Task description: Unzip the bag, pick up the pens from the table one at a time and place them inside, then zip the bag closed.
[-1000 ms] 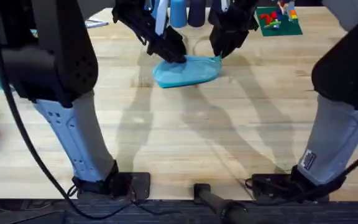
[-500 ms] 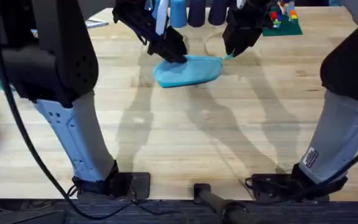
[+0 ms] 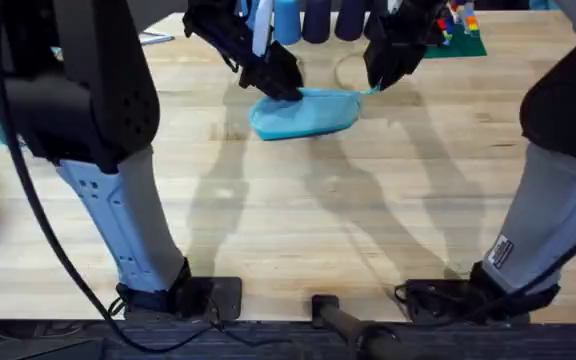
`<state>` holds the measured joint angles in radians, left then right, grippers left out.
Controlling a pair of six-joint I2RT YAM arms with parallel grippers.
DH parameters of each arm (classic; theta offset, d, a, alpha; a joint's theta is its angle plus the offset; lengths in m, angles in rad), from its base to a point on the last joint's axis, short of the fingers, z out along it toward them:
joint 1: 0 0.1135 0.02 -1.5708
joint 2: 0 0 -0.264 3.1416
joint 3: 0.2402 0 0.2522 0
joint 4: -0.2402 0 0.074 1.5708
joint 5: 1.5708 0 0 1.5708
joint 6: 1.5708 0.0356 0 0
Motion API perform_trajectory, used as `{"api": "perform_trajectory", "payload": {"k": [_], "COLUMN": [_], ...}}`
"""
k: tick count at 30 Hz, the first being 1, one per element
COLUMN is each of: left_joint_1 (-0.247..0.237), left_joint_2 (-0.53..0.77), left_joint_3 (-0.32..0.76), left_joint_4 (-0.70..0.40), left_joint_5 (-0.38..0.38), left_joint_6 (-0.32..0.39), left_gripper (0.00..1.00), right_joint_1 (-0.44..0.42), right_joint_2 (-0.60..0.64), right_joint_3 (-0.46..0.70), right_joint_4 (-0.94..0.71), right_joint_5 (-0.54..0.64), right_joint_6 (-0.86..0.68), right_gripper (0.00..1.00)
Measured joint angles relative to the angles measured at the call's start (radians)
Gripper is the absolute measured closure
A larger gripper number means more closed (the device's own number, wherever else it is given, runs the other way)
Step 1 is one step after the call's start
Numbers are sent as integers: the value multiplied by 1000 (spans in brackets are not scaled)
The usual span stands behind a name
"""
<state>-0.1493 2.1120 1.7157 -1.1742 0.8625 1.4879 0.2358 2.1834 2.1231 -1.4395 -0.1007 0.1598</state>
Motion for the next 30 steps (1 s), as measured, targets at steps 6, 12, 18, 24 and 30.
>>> {"api": "perform_trajectory", "payload": {"k": [6, 12, 18, 24, 30], "left_joint_1": [0, 0, -3, -3, -3], "left_joint_2": [0, 0, 0, 0, 0], "left_joint_3": [0, 0, 0, 0, 0], "left_joint_4": [0, -1, -4, -4, -5], "left_joint_5": [-1, -1, -1, -2, -2], "left_joint_6": [0, 0, 0, 0, 0], "left_gripper": [959, 959, 959, 959, 959], "right_joint_1": [-13, -18, -18, -18, -19], "right_joint_2": [0, 0, -8, -30, -30], "right_joint_3": [-102, -225, -336, -354, -345], "right_joint_4": [82, 188, 292, 306, 260], "right_joint_5": [12, 13, 8, 14, 15], "right_joint_6": [0, 22, 43, 54, 56], "right_gripper": [968, 968, 968, 968, 968]}}
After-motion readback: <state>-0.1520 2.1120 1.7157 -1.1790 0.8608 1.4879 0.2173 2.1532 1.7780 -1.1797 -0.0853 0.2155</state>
